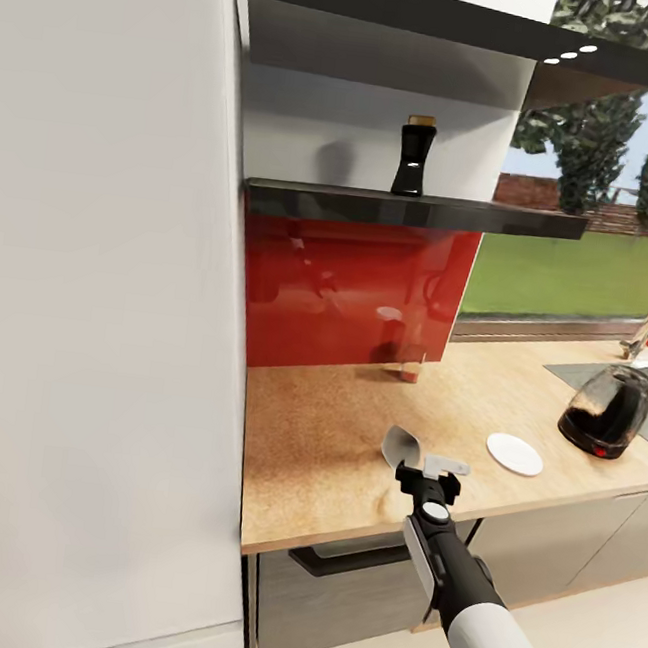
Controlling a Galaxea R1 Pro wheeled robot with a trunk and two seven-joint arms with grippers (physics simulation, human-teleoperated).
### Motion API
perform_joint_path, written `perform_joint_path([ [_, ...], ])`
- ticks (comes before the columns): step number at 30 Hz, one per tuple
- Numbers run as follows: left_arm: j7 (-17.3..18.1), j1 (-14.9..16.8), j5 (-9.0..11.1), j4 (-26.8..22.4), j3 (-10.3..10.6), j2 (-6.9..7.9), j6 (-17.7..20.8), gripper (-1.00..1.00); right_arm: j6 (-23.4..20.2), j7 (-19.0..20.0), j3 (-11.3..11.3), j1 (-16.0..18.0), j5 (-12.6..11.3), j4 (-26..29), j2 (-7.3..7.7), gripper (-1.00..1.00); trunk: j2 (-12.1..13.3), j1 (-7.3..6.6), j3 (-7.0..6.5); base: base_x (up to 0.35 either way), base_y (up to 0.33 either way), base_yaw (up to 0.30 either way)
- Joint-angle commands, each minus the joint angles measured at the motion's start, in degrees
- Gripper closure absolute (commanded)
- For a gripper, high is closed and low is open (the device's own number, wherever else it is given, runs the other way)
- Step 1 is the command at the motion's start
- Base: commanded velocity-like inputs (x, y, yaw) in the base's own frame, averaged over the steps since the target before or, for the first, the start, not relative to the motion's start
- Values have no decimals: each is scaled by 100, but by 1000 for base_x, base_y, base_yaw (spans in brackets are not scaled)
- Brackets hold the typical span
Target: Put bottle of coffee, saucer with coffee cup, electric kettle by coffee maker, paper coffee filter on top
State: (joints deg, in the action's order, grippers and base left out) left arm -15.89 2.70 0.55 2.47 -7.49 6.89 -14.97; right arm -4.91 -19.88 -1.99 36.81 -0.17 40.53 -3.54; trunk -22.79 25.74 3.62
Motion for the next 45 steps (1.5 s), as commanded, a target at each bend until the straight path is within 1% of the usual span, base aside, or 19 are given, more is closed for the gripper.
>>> perform_joint_path([
  [1,2,11,3,25,-33,0,-51,-100,-43,-39,-21,4,-1,9,3,-100,-13,5,13,123,0,0],
  [13,4,10,3,25,-33,2,-50,-100,-34,-59,-8,6,1,2,27,-100,-13,5,13,28,0,0],
  [22,14,-9,6,25,-39,2,-50,-100,-31,-67,4,5,-1,15,29,-100,-13,5,13,95,0,0],
  [23,18,-28,5,25,-38,3,-50,-100,-30,-68,4,5,-1,16,29,-100,-13,5,13,25,0,0],
  [24,23,-112,1,25,-34,4,-50,-100,-32,-67,5,4,-1,16,29,-100,-13,5,13,7,0,0],
  [28,24,-178,-1,25,-33,11,-50,-100,-33,-68,5,4,-1,16,29,-100,-13,5,13,3,0,0],
  [39,24,-209,-2,25,-33,6,-50,-100,-37,-69,5,4,-5,23,29,-100,-13,5,13,43,0,0],
  [45,24,-219,-2,25,-33,6,-50,-100,-37,-69,6,4,-9,25,29,-100,-13,5,56,1,0,0],
])
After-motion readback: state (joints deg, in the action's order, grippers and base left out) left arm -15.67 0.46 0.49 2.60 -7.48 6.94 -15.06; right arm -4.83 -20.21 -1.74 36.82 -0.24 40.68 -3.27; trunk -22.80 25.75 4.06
